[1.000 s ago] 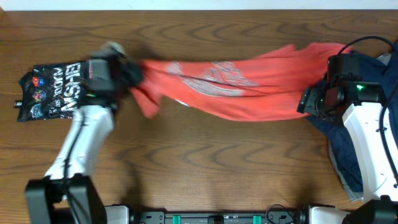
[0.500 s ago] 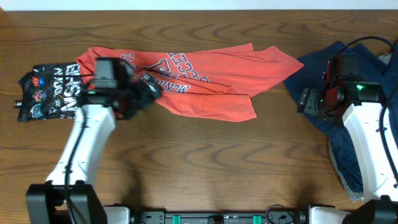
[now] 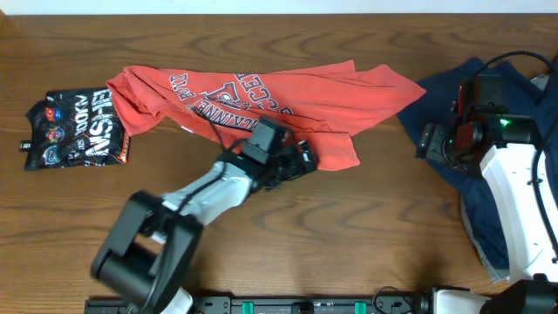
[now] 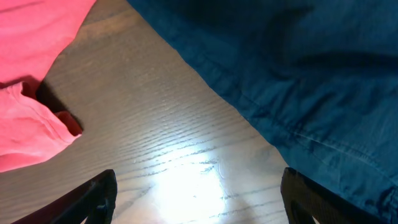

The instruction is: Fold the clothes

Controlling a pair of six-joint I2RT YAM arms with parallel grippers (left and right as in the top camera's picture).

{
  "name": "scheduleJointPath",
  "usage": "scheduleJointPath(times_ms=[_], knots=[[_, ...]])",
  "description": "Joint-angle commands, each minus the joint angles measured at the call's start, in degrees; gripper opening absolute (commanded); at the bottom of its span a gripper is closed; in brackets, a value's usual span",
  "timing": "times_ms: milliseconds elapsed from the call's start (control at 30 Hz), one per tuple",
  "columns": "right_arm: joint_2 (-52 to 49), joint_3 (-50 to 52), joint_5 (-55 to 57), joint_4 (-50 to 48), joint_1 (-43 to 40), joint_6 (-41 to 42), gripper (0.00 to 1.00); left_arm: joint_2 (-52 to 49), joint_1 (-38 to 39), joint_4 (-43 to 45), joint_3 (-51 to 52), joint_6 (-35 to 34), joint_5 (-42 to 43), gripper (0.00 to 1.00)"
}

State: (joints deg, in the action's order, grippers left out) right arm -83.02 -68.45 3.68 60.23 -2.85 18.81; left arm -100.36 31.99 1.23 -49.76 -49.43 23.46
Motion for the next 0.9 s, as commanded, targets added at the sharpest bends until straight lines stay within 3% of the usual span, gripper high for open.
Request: scheduleJointPath(times_ms=[0,100,133,267,367,467,633,767,867], knots=[[0.31,-0.11,-0.07,0.26,-0.22,-0.90,0.83,-3.76,2.49,5.25,0.04,-5.22,-3.85,0.99],[0.31,-0.11,-0.07,0.42,-0.22,-1.27,0.83,-6.51,3.65,9.70,0.04,-6.91,-8.96,1.00],[0.31,-0.13,-0.04,0.46,-0.22,-1.33,0.83,-7.30,3.74,10.67,0.04,-7.08,-10.36,0.95],[0.31,-0.13,-0.07,0.55,-0.24,-1.33,0.83,-8.57,3.21,10.88,0.04,-7.02,-13.92,0.60],[0.31,-0.13,-0.07,0.50,-0.24,-1.70,0.82,-8.55,2.03,10.86,0.04,-7.02,-13.75,0.25],[0.31,-0.13,-0.04,0.48,-0.24,-1.75,0.84,-8.52,0.79,8.72,0.04,-6.40,-13.49,0.06],[0.31,-0.11,-0.02,0.13,-0.24,-1.79,0.86,-8.39,-2.21,-2.05,0.04,-4.59,-8.37,0.06],[0.28,-0.11,-0.02,-0.68,-0.24,-3.28,0.91,-6.23,-6.43,-14.53,0.04,4.98,6.14,0.06],[-0.09,-0.11,-0.04,-0.92,-0.24,-3.28,0.95,-2.62,-11.10,-29.00,0.04,11.98,6.84,0.06]])
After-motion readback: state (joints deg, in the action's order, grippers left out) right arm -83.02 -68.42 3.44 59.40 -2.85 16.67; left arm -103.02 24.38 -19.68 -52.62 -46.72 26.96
